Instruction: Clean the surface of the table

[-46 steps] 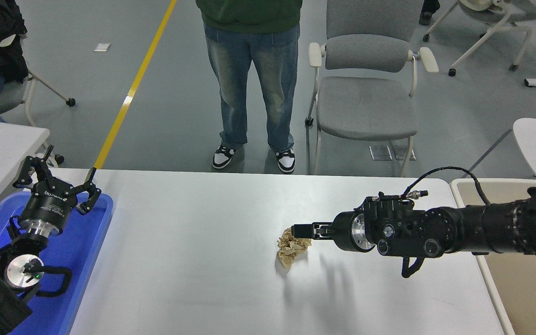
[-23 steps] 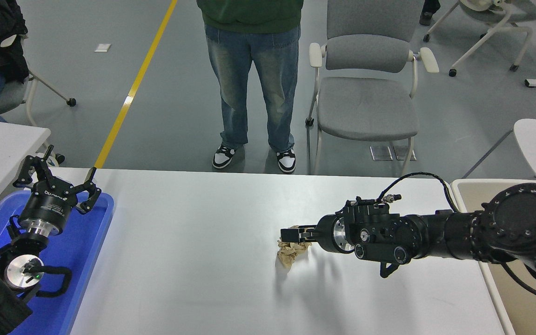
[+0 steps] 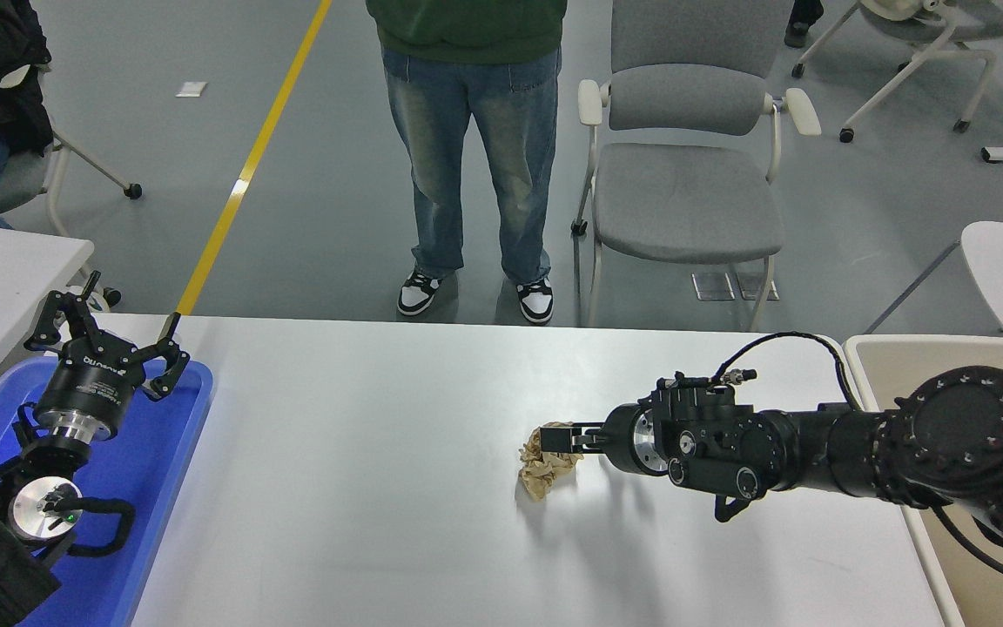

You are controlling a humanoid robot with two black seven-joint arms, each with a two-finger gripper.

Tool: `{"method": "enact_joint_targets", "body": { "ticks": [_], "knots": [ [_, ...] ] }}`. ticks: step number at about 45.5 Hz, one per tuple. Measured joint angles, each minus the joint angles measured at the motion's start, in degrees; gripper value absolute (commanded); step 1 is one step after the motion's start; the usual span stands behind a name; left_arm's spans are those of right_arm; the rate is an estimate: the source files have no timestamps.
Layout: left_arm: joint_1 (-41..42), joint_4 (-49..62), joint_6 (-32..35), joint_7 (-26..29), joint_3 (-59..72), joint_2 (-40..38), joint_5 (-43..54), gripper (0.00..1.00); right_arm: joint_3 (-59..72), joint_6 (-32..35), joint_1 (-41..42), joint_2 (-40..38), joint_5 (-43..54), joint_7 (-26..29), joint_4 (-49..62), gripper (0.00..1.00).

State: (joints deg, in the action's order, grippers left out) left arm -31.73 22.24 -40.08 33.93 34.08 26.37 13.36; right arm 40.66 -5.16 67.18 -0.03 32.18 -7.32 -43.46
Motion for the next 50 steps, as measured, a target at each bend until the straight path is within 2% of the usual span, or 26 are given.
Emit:
{"method": "enact_joint_targets", "body": {
  "ticks": [20,23,30,33,37,43,50],
  "knots": [
    [0.00,0.00,0.00,0.00,0.00,0.00,0.00,1.00,-3.57,0.14,-2.13,0.02,-2.31,0.17,-0.32,1.00],
    [0.00,0.00,0.00,0.00,0.00,0.00,0.00,1.00,-3.89,0.14,-2.61,0.03,-2.38,0.18,-0.34,0.97],
    [0.00,0.00,0.00,0.00,0.00,0.00,0.00,1.00,-4.37,0.48,-3.29,0.03,-2.01,0.19,-0.36,0.76],
    [0.00,0.00,0.00,0.00,0.00,0.00,0.00,1.00,-4.49,0.84,-3.47,0.03,-1.81,0.19,-0.35,0.63],
    [0.00,0.00,0.00,0.00,0.00,0.00,0.00,1.00,-4.60,1.16,-3.61,0.03,-1.64,0.24,-0.33,0.41],
    [0.00,0.00,0.00,0.00,0.00,0.00,0.00,1.00,-4.80,2.13,-3.70,0.03,-1.50,0.55,-0.33,0.02],
    [0.00,0.00,0.00,0.00,0.01,0.00,0.00,1.00,-6.03,3.76,-3.72,0.03,-1.47,2.03,-0.35,0.00]
  ]
}}
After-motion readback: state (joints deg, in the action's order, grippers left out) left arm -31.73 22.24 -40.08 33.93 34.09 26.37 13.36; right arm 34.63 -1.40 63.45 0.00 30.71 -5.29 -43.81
